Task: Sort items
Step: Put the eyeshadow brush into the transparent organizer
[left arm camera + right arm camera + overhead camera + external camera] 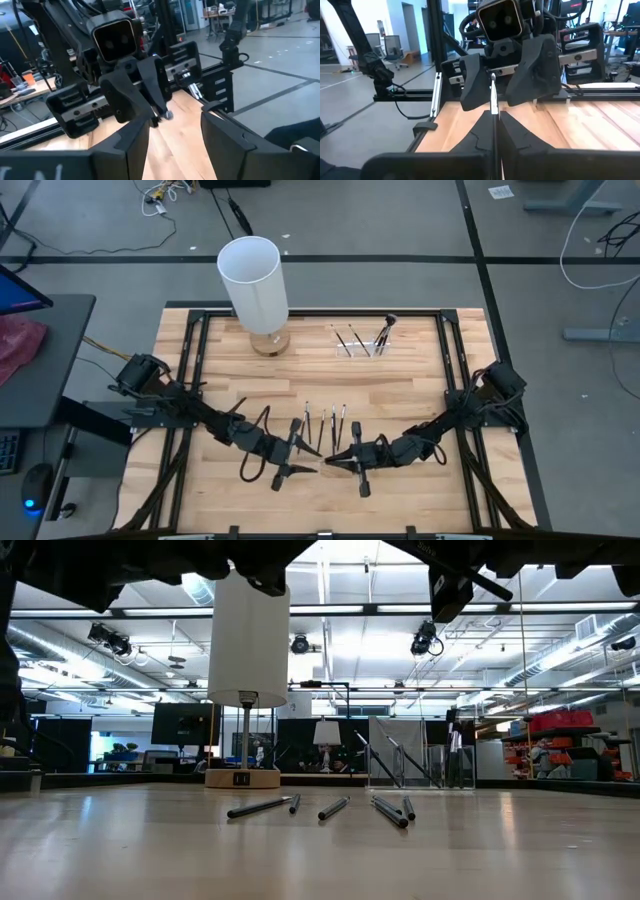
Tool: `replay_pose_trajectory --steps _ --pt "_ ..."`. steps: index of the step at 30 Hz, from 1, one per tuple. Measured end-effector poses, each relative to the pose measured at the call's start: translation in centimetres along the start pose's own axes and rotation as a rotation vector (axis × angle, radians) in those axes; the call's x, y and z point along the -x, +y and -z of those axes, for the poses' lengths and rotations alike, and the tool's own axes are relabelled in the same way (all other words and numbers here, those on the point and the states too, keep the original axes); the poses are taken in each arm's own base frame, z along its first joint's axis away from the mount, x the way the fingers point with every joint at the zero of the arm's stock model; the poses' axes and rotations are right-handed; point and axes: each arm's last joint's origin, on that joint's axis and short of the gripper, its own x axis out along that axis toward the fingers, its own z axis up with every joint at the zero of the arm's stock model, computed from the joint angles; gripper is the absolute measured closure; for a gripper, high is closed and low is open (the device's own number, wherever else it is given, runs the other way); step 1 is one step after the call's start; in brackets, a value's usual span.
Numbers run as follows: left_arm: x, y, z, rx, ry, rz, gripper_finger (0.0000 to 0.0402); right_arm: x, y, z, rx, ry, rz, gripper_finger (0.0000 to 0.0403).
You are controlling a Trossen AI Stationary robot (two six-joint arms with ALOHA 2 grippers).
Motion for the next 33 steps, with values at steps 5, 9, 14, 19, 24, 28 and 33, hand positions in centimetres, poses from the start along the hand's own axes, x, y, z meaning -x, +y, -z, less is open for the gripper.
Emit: replay_pose_trajectory --steps 5,9,14,19,24,28,33 --pt "-0.02 0.01 -0.03 -0.006 0.000 -0.002 0.0224 -0.01 -0.01 0.00 0.002 0.000 0.001 0.0394" --pt "-0.02 0.05 -0.12 -0.005 -0.009 -0.006 0.0250 -0.01 -0.02 0.01 0.002 0.001 0.002 0.0394" --pt "-0.07 0.31 -0.05 -0.003 -0.007 -0.014 0.0307 -0.04 -0.10 0.01 0.002 0.001 0.006 0.0394" --pt "-0.09 0.43 -0.07 -0.002 -0.011 -0.016 0.0355 -0.11 -0.24 -0.01 0.001 0.000 0.010 0.0394" --pt "-0.08 0.42 -0.08 -0.003 -0.014 -0.013 0.0387 -0.12 -0.26 -0.01 -0.002 0.001 0.011 0.0394" --pt "-0.08 0.42 -0.07 -0.003 -0.013 -0.013 0.0393 -0.12 -0.26 0.05 0.001 0.007 0.012 0.0391" --pt "-0.08 0.43 0.13 0.023 0.006 -0.013 0.0394 0.03 -0.16 0.41 0.023 0.062 0.074 0.0365"
